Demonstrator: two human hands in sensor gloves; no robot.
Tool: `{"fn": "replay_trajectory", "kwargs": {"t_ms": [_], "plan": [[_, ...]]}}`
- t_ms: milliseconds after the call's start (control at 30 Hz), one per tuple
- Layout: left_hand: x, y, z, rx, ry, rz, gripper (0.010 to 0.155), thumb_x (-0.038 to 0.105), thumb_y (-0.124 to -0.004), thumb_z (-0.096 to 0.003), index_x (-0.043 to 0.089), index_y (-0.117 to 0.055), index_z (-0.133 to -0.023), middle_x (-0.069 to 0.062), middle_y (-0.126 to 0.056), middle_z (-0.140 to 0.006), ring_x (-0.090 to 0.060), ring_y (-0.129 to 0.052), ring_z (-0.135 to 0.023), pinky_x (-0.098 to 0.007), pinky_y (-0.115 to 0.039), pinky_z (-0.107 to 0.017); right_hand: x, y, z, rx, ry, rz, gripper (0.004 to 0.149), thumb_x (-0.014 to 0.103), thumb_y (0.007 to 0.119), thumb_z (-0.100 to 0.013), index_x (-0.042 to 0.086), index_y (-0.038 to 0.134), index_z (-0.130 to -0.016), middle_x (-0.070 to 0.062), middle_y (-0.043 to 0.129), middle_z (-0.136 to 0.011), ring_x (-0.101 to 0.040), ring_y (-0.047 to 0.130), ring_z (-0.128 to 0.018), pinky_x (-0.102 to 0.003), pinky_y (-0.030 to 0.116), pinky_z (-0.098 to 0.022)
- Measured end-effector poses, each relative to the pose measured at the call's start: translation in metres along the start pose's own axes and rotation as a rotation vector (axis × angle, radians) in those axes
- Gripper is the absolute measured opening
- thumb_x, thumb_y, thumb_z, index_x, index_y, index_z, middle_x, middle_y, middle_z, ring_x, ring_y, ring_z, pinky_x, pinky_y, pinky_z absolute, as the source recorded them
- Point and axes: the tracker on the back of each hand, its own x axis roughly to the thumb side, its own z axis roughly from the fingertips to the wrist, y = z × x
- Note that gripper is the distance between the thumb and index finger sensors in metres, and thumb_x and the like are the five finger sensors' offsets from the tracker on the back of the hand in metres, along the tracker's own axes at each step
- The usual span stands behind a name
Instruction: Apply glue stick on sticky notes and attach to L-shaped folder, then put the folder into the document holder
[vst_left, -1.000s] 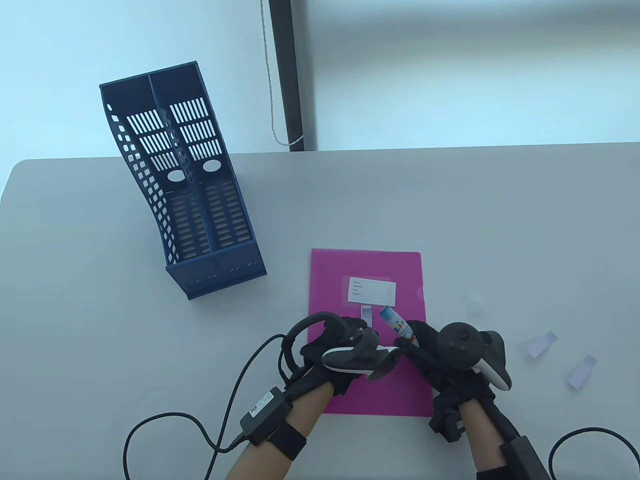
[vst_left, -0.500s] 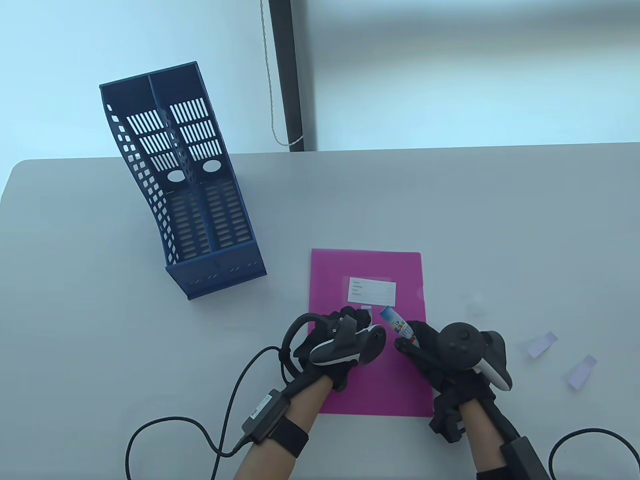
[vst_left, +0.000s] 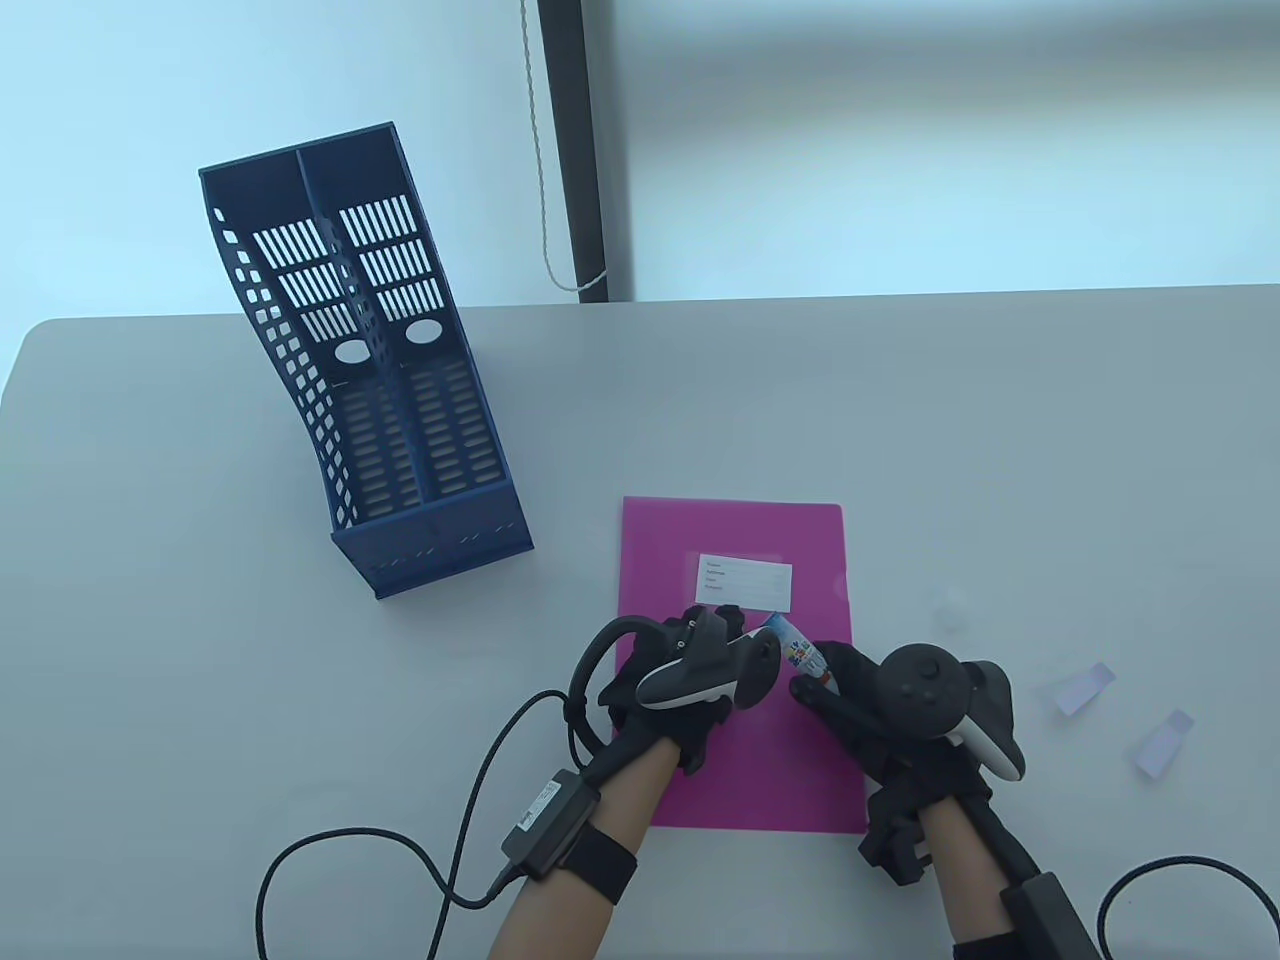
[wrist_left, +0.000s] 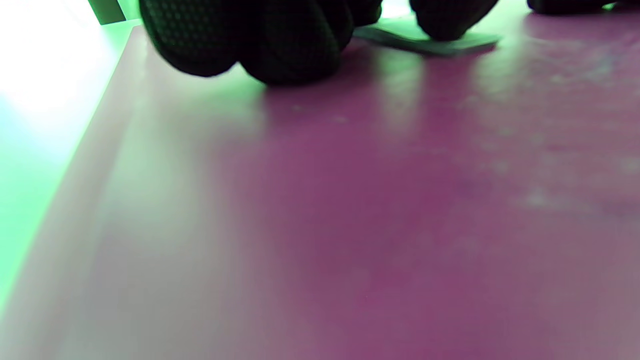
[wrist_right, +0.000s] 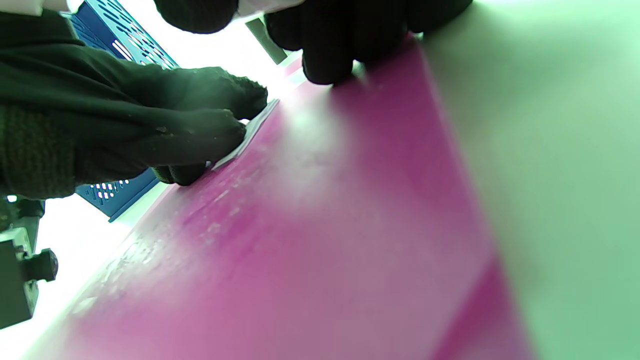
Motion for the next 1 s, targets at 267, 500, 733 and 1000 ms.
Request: {"fn": "replay_trajectory", "kwargs": {"t_ms": [267,500,733,1000], "plan": [[-0.007,-0.002,0.002,0.023,-0.012,0.041,0.068,0.046,-0.059,-0.0609,0.012,-0.034,-0.114,-0.019,-0.072,-0.091,-0.022,-0.083,-0.067,-0.046,-0.075,-0.056,0.000,0.000,0.000,0.003,0.000,-0.005,0.055,0.046,0.059,-0.067,0.013,0.054,-0.109,-0.010,0.072,-0.108,-0.031,0.061,-0.103,-0.046,0.054,-0.070],[-0.038,-0.005,0.030,0.117,-0.161,0.401,0.077,0.046,-0.065,-0.0601,0.001,-0.026,-0.110,-0.033,-0.056,-0.106,-0.036,-0.082,-0.081,-0.052,-0.073,-0.060,0.000,-0.001,0.000,0.003,0.002,-0.015,0.055,0.046,0.058,-0.067,0.011,0.052,-0.110,-0.011,0.071,-0.108,-0.031,0.061,-0.103,-0.046,0.054,-0.070],[-0.039,-0.008,0.067,0.271,-0.225,0.353,0.073,0.048,-0.064,-0.0602,0.000,-0.040,-0.111,-0.032,-0.058,-0.108,-0.039,-0.079,-0.090,-0.057,-0.071,-0.061,-0.001,-0.001,0.001,0.000,-0.012,-0.025,0.054,0.044,0.061,-0.067,0.014,0.051,-0.110,-0.013,0.070,-0.109,-0.034,0.060,-0.103,-0.048,0.053,-0.071],[-0.040,-0.010,0.078,0.406,-0.321,0.546,0.069,0.050,-0.061,-0.0599,0.001,-0.057,-0.107,-0.031,-0.073,-0.102,-0.038,-0.088,-0.082,-0.055,-0.075,-0.057,0.028,-0.010,0.025,-0.196,-0.207,-0.052,0.054,0.042,0.063,-0.065,0.026,0.041,-0.112,-0.018,0.055,-0.118,-0.044,0.044,-0.111,-0.062,0.041,-0.074]]}}
